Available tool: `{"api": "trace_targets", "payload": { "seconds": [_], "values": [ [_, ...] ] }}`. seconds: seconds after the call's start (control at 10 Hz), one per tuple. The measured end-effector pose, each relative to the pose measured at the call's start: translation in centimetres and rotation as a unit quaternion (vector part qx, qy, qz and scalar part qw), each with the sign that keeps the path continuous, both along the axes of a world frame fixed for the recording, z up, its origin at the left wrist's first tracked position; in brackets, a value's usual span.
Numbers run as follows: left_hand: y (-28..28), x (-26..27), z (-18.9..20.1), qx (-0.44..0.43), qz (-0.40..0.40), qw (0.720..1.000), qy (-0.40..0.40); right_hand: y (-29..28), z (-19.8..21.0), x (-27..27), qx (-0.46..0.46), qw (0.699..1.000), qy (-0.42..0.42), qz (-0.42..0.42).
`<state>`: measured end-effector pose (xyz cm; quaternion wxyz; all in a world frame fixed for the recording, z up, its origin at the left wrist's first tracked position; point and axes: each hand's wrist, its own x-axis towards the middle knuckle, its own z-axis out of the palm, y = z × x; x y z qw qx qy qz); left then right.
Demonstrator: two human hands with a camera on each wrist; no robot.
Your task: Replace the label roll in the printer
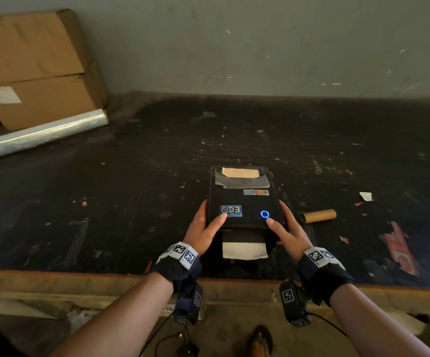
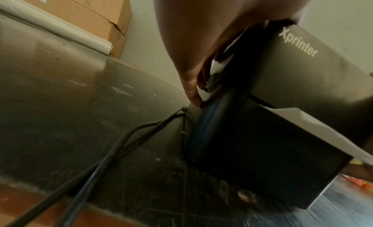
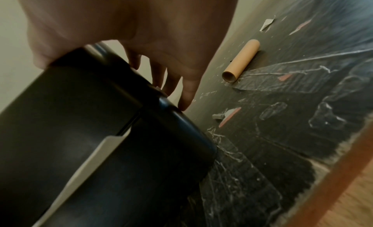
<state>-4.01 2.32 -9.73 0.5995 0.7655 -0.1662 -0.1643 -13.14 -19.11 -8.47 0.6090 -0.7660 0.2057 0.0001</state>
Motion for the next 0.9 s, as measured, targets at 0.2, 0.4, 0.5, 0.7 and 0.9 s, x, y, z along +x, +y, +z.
{"api": "trace_targets", "payload": {
  "seconds": [0.2,0.4,0.5,0.7,0.9],
  "values": [
    [0.0,0.0,0.1,0.01,0.002,1.0,0.004,-0.1,0.0,0.0,-0.007,1.0,-0.001,0.003],
    [0.0,-0.1,0.1,0.006,0.002,1.0,0.007,-0.1,-0.1,0.0,-0.016,1.0,0.001,0.0],
    [0.0,0.0,0.1,0.01,0.005,1.0,0.019,-0.1,-0.2,0.0,-0.019,1.0,0.002,-0.003],
    [0.0,-0.5,1.3,0.025,-0.006,0.999,0.03,-0.4,0.3,-0.1,-0.032,0.999,0.02,0.025],
    [3.4,-2.7,1.8,0.05,0.032,0.995,0.08,-1.3,2.5,0.3,-0.222,0.975,-0.006,0.007]
  ]
}}
